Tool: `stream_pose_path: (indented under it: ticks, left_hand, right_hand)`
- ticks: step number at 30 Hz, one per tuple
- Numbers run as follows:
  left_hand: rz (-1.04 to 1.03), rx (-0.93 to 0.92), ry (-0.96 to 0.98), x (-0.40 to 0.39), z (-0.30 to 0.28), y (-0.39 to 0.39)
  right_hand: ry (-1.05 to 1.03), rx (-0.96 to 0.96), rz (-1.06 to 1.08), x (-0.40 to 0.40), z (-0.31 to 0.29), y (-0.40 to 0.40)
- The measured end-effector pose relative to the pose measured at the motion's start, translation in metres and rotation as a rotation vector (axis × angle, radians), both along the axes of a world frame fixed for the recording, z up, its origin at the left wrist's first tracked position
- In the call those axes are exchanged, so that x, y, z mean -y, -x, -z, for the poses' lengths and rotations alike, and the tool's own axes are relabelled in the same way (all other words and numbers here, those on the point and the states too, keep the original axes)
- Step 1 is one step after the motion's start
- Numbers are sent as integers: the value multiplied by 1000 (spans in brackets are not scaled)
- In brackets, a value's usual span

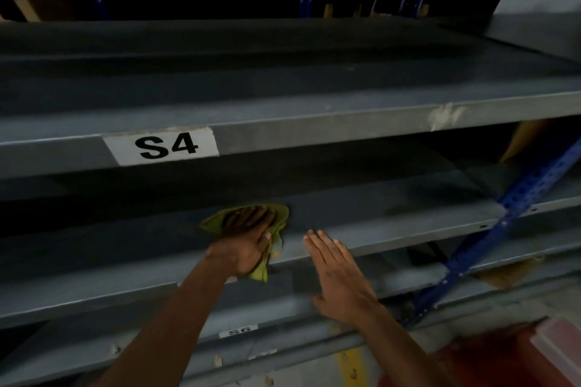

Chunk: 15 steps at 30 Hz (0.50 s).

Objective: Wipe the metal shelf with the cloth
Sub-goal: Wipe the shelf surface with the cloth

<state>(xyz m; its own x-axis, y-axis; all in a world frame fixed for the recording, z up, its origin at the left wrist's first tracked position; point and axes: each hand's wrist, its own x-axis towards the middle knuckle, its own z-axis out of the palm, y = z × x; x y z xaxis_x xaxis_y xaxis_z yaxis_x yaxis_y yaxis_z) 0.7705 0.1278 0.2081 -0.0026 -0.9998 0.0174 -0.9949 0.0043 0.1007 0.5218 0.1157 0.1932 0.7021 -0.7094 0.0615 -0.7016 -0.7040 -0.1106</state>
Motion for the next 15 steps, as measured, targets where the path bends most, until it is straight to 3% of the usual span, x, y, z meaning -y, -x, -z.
stream_pose_path:
  ticks: [8,11,15]
  left_hand:
    - [169,-68,13,-42,-10,5]
    - [-4,-138,16,-43,-11,-3]
    - [-150,-15,38,-30,-10,0]
  right_hand:
    - [-5,21,5,27,-2,45]
    - [21,-28,49,43,-4,69]
    - [-12,-5,62,43,1,67]
